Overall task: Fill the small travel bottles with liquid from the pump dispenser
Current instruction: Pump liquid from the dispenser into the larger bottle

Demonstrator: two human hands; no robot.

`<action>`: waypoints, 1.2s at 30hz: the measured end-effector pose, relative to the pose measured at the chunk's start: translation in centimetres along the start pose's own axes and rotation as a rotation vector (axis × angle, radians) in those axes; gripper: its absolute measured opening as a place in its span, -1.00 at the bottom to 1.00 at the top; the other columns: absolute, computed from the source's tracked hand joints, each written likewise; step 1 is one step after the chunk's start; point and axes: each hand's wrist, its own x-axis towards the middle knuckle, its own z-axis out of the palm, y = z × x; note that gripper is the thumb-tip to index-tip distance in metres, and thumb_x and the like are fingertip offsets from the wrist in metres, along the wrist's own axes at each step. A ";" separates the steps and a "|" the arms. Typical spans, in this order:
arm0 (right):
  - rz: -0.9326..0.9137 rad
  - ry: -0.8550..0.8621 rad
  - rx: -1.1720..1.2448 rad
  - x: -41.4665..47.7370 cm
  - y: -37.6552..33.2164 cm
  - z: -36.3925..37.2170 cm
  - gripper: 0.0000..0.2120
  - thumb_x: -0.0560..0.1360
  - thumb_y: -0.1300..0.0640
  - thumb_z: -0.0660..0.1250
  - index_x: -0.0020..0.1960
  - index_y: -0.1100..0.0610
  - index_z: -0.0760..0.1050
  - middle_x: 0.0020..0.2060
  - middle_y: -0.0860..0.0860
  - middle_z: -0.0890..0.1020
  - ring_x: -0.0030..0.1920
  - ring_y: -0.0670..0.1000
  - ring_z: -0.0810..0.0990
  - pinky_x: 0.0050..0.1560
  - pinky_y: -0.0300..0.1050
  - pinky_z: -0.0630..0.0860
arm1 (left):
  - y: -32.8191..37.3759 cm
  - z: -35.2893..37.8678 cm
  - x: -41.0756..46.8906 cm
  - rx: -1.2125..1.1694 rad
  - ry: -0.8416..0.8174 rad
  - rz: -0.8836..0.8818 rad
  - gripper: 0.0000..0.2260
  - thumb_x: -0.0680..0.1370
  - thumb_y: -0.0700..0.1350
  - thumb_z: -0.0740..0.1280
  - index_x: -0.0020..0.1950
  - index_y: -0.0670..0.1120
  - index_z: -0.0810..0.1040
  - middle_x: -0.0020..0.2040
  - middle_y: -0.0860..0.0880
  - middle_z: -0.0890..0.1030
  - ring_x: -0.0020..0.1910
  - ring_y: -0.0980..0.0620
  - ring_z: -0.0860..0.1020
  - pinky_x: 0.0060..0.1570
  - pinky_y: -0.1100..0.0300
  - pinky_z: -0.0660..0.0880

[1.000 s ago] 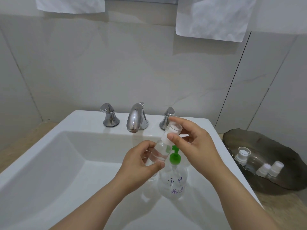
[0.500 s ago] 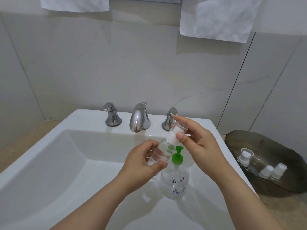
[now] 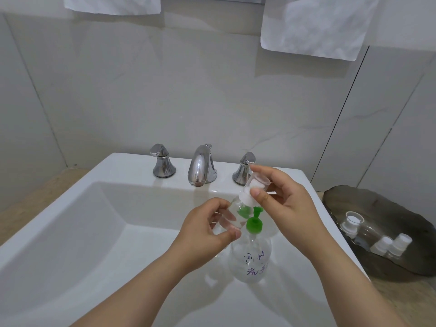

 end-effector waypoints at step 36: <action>0.122 -0.109 -0.036 0.1 0.1 -0.7 -0.46 0.39 0.11 0.52 0.27 -0.22 0.42 0.04 -0.21 0.61 0.10 -0.09 0.60 0.20 -0.01 0.53 | 0.2 0.0 -0.2 0.052 0.006 -0.019 -0.70 0.29 -0.10 0.48 -0.02 0.03 0.54 -0.10 0.10 0.66 -0.08 0.10 0.63 0.07 -0.06 0.54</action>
